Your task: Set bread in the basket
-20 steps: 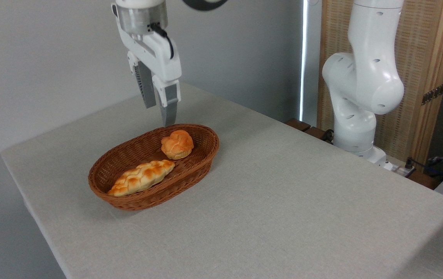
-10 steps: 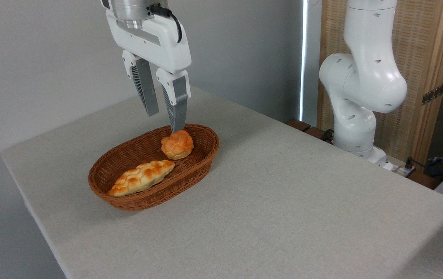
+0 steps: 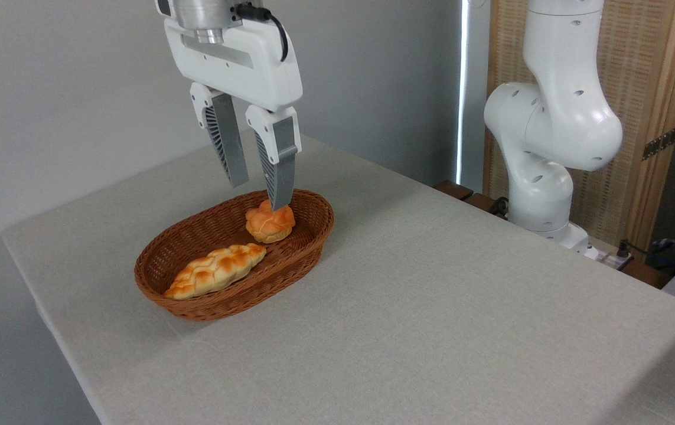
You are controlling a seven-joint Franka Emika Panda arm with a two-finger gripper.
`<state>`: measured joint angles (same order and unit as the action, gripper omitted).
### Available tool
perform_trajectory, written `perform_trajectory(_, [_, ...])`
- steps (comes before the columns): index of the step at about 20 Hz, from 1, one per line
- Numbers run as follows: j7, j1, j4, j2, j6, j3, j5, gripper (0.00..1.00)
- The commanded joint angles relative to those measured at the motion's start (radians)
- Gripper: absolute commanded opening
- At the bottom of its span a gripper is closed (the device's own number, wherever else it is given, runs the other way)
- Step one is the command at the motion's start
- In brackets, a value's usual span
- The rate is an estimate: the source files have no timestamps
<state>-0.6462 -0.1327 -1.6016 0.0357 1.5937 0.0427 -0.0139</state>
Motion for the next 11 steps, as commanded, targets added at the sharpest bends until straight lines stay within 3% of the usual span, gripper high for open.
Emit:
perform_trajectory(1, [-0.016,0.008,0.055,-0.037,-0.037,-0.004,0.015,1.0])
perform_trajectory(11, [-0.015,0.013,0.048,-0.043,-0.04,-0.001,0.014,1.0])
